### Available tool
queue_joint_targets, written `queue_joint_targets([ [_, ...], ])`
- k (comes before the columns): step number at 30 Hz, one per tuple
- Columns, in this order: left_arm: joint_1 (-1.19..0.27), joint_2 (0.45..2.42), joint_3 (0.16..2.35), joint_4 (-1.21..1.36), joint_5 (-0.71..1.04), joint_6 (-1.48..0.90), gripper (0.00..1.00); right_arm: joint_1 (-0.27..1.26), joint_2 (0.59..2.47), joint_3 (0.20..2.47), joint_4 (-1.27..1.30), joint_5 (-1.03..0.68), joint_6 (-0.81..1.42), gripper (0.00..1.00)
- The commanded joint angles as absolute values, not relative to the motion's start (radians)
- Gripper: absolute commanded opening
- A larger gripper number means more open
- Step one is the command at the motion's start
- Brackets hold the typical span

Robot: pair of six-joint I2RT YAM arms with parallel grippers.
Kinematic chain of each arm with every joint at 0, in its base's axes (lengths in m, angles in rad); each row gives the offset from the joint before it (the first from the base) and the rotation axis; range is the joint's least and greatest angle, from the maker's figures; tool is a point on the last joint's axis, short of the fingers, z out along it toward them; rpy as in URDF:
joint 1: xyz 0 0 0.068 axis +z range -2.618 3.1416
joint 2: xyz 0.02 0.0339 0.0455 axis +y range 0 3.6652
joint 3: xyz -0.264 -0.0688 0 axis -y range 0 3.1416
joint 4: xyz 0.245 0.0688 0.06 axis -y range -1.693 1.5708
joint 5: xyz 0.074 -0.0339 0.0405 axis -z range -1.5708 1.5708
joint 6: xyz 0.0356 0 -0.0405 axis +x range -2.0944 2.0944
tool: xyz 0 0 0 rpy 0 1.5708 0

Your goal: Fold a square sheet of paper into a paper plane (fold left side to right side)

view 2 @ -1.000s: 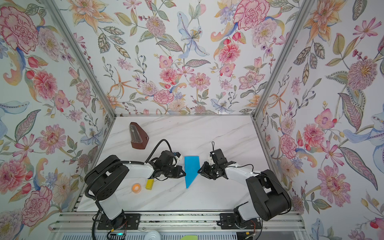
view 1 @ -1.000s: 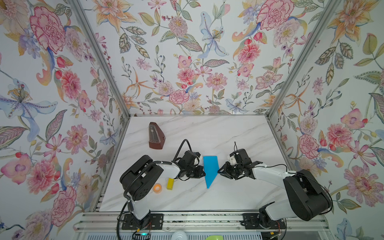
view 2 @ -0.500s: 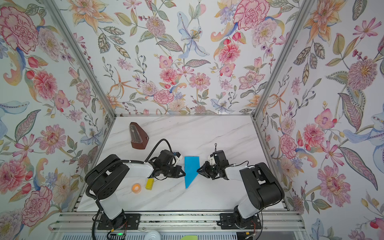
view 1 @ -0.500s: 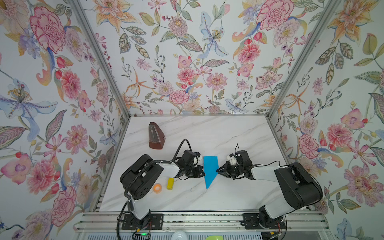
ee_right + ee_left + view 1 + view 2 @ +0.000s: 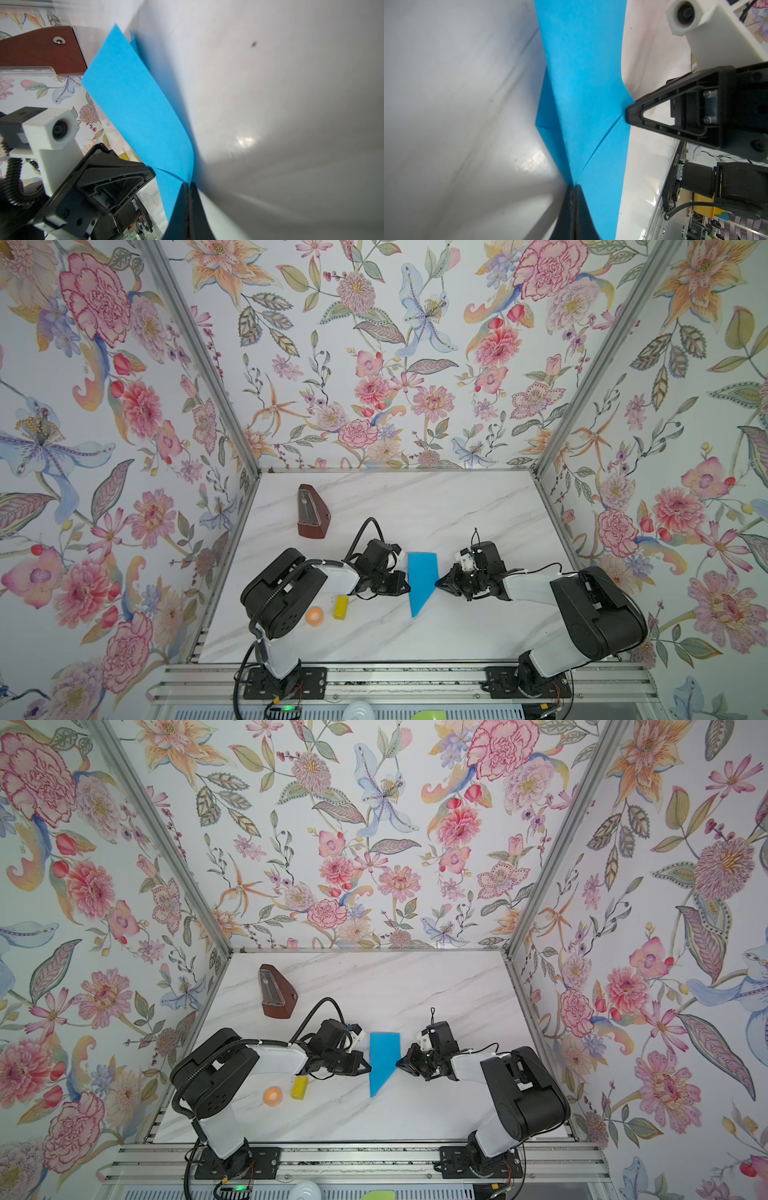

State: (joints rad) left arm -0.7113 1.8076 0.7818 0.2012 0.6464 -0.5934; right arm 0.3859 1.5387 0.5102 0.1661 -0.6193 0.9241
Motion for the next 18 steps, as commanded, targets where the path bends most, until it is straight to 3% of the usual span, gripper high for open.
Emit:
queue_joint_targets([
  [1, -0.703, 1.830, 0.787, 0.149, 0.656, -0.571, 0.00, 0.413, 1.478, 0.546, 0.071, -0.572, 0.908, 0.00],
  [9, -0.708, 1.837, 0.801, 0.154, 0.679, -0.568, 0.00, 0.503, 1.461, 0.652, -0.098, -0.481, 0.871, 0.00],
  [18, -0.716, 1.847, 0.809, 0.157, 0.692, -0.565, 0.00, 0.585, 1.519, 0.734, -0.078, -0.452, 0.905, 0.00],
])
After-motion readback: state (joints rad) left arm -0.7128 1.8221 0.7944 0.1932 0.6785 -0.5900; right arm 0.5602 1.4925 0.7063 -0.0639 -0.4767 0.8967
